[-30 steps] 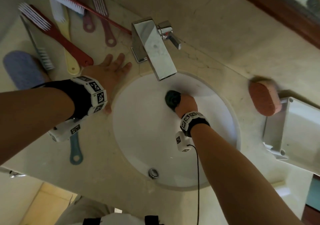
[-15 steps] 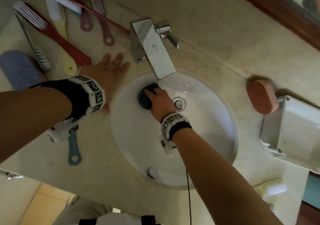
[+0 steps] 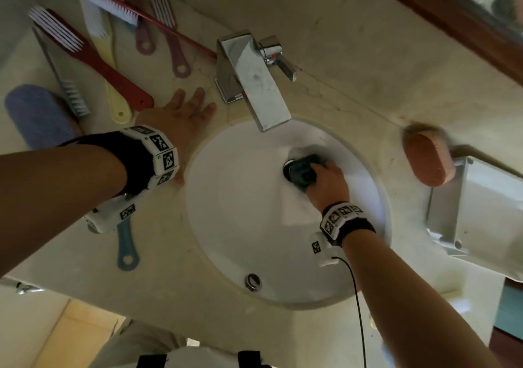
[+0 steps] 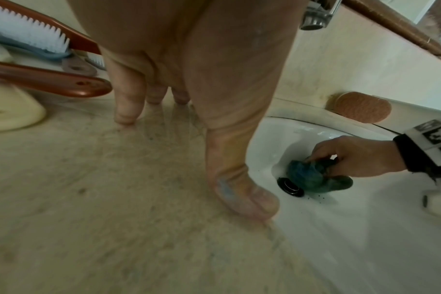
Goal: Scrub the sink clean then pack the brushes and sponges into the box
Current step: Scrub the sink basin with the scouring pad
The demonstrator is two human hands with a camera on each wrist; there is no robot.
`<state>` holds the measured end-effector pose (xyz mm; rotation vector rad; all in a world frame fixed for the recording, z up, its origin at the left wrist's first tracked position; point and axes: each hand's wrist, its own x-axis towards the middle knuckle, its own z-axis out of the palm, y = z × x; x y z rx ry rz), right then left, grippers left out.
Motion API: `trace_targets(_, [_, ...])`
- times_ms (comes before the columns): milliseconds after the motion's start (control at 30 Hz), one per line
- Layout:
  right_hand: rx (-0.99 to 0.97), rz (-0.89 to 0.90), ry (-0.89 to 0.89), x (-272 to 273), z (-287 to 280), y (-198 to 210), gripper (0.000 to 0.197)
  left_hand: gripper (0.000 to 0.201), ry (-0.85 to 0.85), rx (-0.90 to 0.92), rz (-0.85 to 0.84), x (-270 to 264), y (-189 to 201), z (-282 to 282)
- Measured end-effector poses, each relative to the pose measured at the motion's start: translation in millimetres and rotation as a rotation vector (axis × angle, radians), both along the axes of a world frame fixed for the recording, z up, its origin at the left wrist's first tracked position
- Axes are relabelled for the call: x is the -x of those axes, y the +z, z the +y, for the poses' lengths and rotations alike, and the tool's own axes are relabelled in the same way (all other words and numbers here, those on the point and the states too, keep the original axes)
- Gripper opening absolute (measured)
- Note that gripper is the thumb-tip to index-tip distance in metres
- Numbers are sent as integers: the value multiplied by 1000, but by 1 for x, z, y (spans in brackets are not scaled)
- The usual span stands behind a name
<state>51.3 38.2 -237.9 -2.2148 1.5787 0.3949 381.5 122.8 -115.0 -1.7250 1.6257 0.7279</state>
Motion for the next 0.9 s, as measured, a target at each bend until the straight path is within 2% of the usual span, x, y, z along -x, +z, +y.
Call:
trace_targets(67, [72, -151, -38, 0, -3, -1, 47, 158, 7, 4, 0, 0, 0, 0])
trace_targets(133, [51, -192, -18, -15, -3, -6, 44, 159, 10, 7, -3, 0, 1, 1])
trace_targets(300, [-184, -57, -78, -51, 8, -8, 46, 157, 0, 4, -15, 0, -1, 1])
trace_targets(367, [-247, 0, -3, -54, 14, -1, 44, 159, 3, 10, -9, 0, -2, 1])
trace_targets(467, [-245, -6, 42, -39, 14, 19, 42, 160, -1, 20, -5, -2, -3, 1])
trace_targets(533, [-188, -15, 4, -17, 11, 33, 30, 160, -5, 22, -7, -2, -2, 1])
trace_targets(633, [-118, 73, -12, 26, 11, 47, 16, 159, 0, 5, -4, -1, 0, 0])
trace_targets(700, [-142, 202, 2, 47, 17, 43, 25, 160, 1, 9, -6, 0, 0, 0])
trace_targets(800, [-295, 440, 99, 51, 26, 27, 44, 160, -1, 28, -11, 0, -5, 0])
trace_targets(900, [-388, 475, 120, 30, 26, 18, 40, 160, -9, 43, -15, -1, -8, 1])
